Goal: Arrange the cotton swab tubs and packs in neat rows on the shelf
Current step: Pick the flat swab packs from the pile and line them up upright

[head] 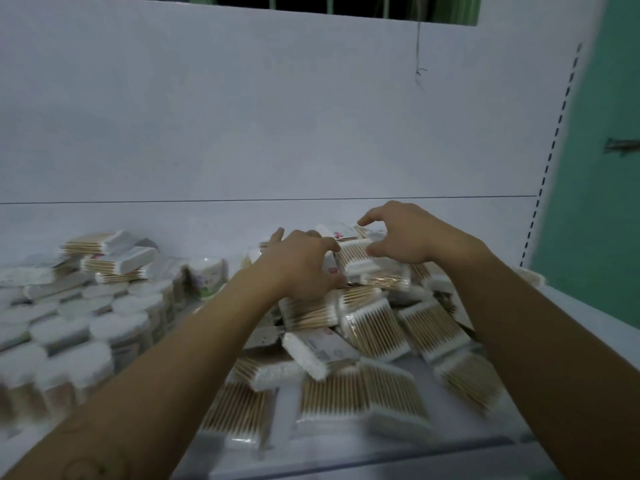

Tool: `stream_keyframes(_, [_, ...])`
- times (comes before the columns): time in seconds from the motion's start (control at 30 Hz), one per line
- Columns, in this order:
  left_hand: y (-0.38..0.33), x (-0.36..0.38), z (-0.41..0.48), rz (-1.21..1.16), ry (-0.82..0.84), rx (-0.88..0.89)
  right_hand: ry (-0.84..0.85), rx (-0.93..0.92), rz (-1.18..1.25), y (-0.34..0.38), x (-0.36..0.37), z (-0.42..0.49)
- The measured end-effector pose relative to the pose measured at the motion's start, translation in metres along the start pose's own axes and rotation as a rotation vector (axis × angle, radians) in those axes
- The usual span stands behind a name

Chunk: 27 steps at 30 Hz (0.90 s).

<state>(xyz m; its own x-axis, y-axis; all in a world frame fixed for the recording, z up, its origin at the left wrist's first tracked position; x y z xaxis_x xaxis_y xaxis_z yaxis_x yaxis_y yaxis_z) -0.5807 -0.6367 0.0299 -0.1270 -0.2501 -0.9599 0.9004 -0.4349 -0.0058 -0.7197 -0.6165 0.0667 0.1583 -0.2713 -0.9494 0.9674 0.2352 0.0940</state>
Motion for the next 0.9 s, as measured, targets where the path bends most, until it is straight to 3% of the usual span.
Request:
stream_keyframes(0.1, [-0.003,0.007,-0.001,0.001,-0.025,-0.035,-0.025,0.001,0.039,-0.005,0.012,-0.004])
stream_keyframes(0.27, [0.0,0.019,0.008,-0.033,-0.024,-0.038,0.149,-0.008,0.047,-0.003,0.052,0.006])
stream_keyframes(0.5, [0.005,0.029,0.026,-0.138,-0.041,0.006,0.181,-0.014,0.085,-0.023,0.054,0.027])
stream_keyframes(0.9, [0.021,0.041,0.018,-0.182,-0.135,-0.031,-0.25,-0.106,0.224,-0.025,0.078,0.023])
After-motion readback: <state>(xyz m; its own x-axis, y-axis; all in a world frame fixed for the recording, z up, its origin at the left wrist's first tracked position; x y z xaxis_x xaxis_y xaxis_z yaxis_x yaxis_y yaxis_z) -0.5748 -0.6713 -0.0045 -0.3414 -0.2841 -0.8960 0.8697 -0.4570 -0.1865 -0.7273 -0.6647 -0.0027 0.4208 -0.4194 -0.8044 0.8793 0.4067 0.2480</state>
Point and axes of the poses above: each hand's wrist, its own z-axis towards the middle knuckle, its own x-axis out of the palm, y = z × x, the point moved 7 cm from there along z, towards the middle knuckle, and after that the axes turned 7 degrees about -x, right-handed, at the moved point
